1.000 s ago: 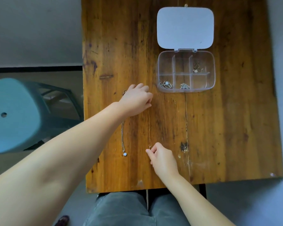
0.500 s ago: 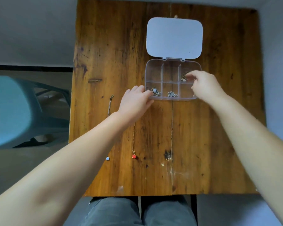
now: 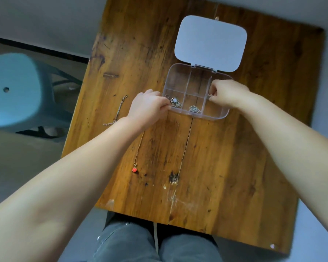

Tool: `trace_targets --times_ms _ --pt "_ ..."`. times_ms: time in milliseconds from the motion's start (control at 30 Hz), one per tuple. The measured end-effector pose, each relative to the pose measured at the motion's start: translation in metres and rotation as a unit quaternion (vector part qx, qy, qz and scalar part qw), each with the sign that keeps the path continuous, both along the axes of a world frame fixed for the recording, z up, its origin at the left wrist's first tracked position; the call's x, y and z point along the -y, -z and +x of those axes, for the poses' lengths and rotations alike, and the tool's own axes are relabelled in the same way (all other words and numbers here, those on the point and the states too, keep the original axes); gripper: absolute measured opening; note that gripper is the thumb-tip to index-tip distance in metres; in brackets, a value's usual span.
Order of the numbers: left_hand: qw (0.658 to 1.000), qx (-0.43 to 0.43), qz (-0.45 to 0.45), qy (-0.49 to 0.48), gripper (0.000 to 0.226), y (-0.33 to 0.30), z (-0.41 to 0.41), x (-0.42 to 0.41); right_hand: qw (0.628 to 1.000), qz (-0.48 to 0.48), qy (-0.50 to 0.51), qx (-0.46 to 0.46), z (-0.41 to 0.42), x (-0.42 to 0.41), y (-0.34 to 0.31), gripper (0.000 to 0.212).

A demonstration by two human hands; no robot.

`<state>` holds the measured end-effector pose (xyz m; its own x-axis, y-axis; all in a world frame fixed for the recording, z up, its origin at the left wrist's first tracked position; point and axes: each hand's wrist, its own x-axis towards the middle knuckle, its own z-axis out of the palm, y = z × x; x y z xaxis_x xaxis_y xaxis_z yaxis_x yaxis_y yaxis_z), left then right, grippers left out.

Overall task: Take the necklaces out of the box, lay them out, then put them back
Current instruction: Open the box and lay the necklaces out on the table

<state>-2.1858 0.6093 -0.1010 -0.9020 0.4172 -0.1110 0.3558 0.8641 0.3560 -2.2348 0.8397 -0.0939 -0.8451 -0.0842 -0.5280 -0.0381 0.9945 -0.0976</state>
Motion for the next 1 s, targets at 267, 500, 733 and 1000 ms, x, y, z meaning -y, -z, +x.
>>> trace_targets --times_ms 267,500,733,1000 --pt "0.999 -0.005 -0.043 -0.032 0.026 -0.011 0.005 -0.011 0.969 -0.208 0.089 -0.101 0.021 -0.008 -0.020 0.012" --pt "0.961 0.110 0.255 0.003 0.040 -0.050 0.022 -0.061 0.877 -0.461 0.127 -0.047 0.071 -0.001 -0.091 0.010" --pt "0.909 0.244 0.336 -0.022 0.026 -0.057 0.031 -0.028 0.831 -0.499 0.226 -0.093 0.141 0.007 -0.087 0.007" --pt "0.898 0.376 0.224 -0.040 0.029 -0.025 0.014 0.031 0.806 -0.426 0.405 -0.069 0.235 0.070 -0.028 0.006"
